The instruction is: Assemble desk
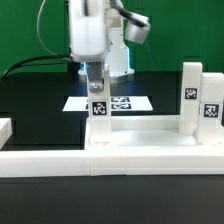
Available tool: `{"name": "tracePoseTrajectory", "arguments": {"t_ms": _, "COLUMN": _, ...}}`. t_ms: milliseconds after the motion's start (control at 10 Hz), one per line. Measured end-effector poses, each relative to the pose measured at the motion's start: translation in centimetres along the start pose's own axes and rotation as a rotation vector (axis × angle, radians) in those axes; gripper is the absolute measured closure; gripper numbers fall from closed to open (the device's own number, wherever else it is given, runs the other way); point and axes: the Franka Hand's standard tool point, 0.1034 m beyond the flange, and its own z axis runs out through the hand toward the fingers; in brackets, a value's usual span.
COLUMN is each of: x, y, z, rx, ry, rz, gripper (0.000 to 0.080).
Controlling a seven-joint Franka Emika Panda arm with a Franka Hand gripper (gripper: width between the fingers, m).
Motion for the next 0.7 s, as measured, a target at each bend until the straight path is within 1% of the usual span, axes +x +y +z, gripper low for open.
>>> {"name": "tracePoseTrajectory", "arguments": {"t_ms": 100, "x": 0.1, "y": 0.1, "z": 0.0, "rx": 0.007, "ry": -0.012, "rz": 0.078, "gripper": 0.0511}}
{"name": "tracePoseTrajectory", "arguments": {"t_ms": 200, "x": 0.1, "y": 0.1, "z": 0.1, "rx": 0.007, "ry": -0.012, "rz": 0.083, "gripper": 0.0511}}
{"name": "tracePoseTrajectory", "arguments": {"t_ms": 300, "x": 0.1, "y": 0.1, "z": 0.1, "rx": 0.006, "ry": -0.011, "rz": 0.061, "gripper": 0.0404}}
{"name": "tracePoseTrajectory", "arguments": {"t_ms": 400, "x": 0.1, "y": 0.1, "z": 0.1, "rx": 0.005, "ry": -0.008, "rz": 0.004, "gripper": 0.0268}}
{"name": "tracePoseTrajectory", "arguments": {"t_ms": 500, "x": -0.1, "y": 0.3, "z": 0.0, "rx": -0.007, "ry": 0.018, "rz": -0.190, "gripper": 0.0268}}
{"name": "tracePoseTrajectory", "arguments": {"t_ms": 600, "x": -0.8, "y": 0.3, "z": 0.1, "rx": -0.010, "ry": 0.034, "rz": -0.406, "gripper": 0.0175}}
{"name": "tracePoseTrajectory", "arguments": {"t_ms": 700, "x": -1.1, "y": 0.4, "z": 0.0, "rx": -0.007, "ry": 0.031, "rz": -0.548, "gripper": 0.0157}}
